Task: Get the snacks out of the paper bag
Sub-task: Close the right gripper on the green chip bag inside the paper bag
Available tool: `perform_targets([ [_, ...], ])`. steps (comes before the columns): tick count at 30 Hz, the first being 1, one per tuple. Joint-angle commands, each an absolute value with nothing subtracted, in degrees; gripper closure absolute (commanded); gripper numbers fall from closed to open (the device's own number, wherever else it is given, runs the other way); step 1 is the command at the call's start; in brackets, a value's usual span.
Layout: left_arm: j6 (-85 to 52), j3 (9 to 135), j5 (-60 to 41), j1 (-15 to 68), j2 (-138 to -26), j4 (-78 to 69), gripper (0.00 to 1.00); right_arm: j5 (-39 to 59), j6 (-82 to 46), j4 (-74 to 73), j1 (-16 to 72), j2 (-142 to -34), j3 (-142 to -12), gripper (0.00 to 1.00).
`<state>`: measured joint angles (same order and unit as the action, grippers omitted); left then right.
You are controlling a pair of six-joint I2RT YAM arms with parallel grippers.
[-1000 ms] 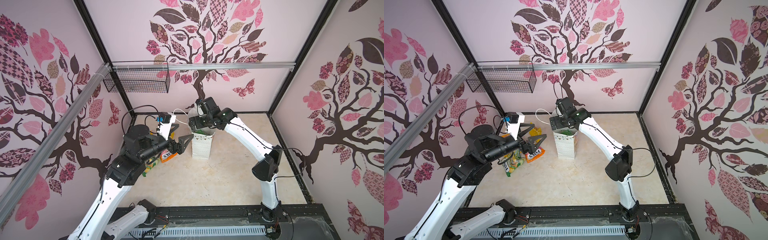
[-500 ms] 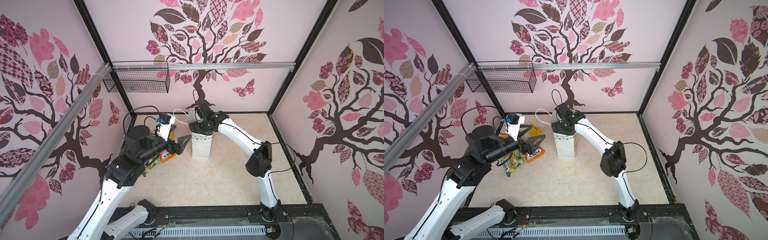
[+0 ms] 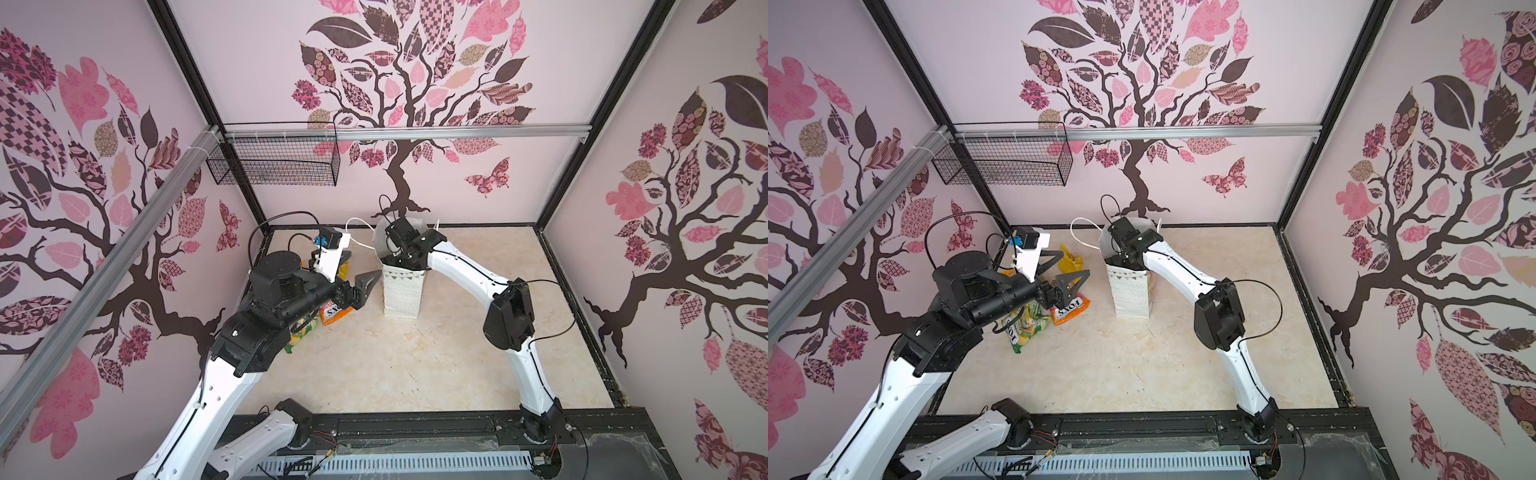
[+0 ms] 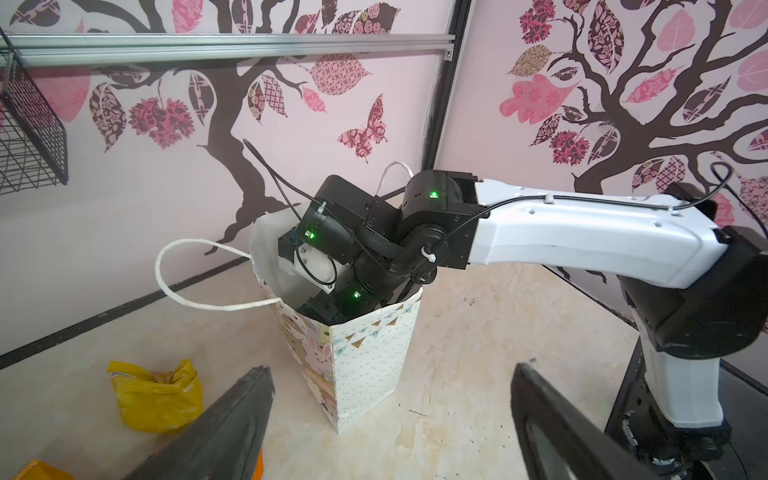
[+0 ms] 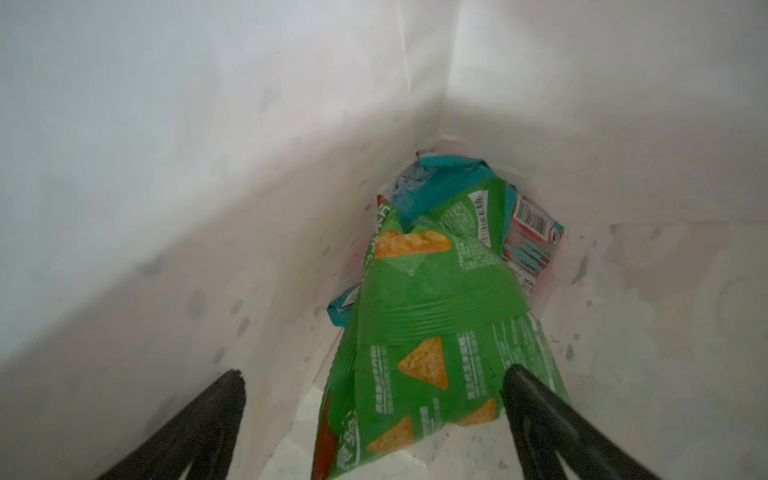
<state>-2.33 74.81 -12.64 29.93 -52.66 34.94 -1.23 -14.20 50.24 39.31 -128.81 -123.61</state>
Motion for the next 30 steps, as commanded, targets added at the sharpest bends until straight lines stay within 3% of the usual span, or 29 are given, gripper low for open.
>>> perform_targets([
  [1,-1.8,76.4,-12.2,30.2,-52.4,35.1,0.09,-0.7,-14.7,50.8,38.8,-132.6,-122.2,0.00],
  [17,-1.9,76.1,-11.4,30.2,-51.9,35.7,0.10,1.8,-16.5,50.7,38.3,-140.2,-121.3,0.03],
  [21,-1.8,76.0,-11.1,30.2,-51.8,35.7,0.10,3.1,-16.5,50.9,38.3,-139.9,-121.6,0.18],
  [30,-1.9,75.8,-11.2,30.2,-52.1,35.3,0.10,1.9,-15.5,50.6,38.2,-135.9,-121.7,0.62],
])
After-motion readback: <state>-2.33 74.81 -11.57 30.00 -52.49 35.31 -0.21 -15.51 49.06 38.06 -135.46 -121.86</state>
